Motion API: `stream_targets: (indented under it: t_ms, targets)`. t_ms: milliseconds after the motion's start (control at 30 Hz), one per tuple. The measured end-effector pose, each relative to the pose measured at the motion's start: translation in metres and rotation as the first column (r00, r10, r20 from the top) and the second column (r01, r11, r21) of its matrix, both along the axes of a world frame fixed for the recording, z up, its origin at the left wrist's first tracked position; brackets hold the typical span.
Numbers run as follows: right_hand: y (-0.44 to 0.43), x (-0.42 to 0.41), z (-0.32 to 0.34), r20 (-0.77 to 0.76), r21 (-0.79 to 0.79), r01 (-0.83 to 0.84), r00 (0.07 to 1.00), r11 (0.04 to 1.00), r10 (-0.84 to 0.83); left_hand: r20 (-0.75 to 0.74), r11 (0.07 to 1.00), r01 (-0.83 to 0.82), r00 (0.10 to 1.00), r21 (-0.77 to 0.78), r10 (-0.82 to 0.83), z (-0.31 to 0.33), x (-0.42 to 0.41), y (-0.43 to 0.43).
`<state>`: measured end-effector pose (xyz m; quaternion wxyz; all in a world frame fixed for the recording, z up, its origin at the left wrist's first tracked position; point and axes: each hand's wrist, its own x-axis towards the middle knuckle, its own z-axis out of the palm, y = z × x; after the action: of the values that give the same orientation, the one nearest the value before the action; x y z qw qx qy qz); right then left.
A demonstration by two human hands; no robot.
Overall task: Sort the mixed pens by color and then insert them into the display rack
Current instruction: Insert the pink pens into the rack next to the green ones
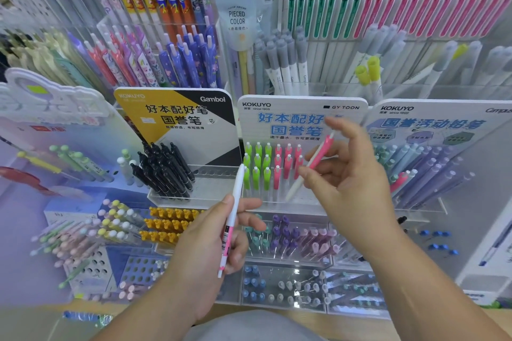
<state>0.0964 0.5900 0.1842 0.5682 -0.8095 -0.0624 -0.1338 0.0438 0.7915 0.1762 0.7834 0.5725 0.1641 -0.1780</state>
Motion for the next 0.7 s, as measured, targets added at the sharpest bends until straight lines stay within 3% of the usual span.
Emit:
stream_targets:
  t_ms: [367,500,700]
  targets:
    - [0.013,0.007,-0.033,0.132,-0.159,-0.004,0.991,0.987,0.025,0.008,1.000,-0.020,1.000,-0.017,0.020,-0.005,0.000,0.008]
    - [0.014,0.005,-0.040,0.250,-0.265,0.053,0.968,0.963,0.016,0.007,1.000,-0.015,1.000,-0.020,0.015,-0.005,0.000,0.008]
    - [0.019,0.004,-0.047,0.205,-0.216,0.050,0.979,0.975,-0.005,0.013,1.000,-0.011,1.000,-0.015,0.012,-0.004,0.000,0.006]
